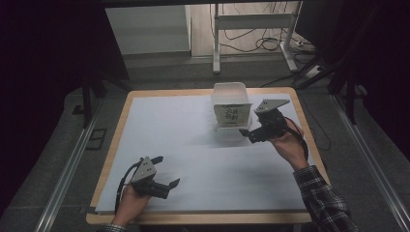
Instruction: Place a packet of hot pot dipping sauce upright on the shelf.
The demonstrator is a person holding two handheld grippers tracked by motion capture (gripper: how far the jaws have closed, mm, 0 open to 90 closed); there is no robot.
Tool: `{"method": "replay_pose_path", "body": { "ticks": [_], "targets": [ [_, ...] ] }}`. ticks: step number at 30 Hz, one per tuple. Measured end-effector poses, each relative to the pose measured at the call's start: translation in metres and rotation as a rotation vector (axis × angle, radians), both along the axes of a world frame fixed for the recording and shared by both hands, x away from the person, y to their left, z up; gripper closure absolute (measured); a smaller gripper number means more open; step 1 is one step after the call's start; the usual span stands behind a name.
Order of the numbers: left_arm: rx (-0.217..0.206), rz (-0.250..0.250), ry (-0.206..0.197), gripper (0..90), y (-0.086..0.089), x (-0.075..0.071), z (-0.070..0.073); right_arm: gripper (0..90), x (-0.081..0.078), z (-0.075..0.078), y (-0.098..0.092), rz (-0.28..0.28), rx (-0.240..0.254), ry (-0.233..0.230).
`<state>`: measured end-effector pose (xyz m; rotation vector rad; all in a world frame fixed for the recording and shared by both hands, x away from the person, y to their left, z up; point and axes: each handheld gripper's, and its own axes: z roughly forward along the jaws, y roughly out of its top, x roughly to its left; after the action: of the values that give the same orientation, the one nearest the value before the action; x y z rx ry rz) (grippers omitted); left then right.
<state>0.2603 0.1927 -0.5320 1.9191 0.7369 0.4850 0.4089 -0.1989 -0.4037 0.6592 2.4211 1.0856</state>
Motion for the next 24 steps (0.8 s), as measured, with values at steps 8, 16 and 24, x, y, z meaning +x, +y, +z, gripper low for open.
{"method": "replay_pose_path", "body": {
  "ticks": [8, 16, 24],
  "targets": [
    [0.000, 0.002, -0.003, 0.0, 0.000, 0.000, 0.000, 4.0, -0.010, -0.004, -0.005, -0.003, 0.020, 0.033],
    [0.001, 0.001, -0.005, 0.0, 0.000, 0.000, 0.001, 2.4, -0.021, -0.007, -0.014, -0.013, 0.030, 0.050],
    [0.002, 0.001, -0.006, 0.0, 0.000, 0.000, 0.001, 1.5, -0.032, -0.012, -0.023, -0.019, 0.052, 0.065]
  ]
}}
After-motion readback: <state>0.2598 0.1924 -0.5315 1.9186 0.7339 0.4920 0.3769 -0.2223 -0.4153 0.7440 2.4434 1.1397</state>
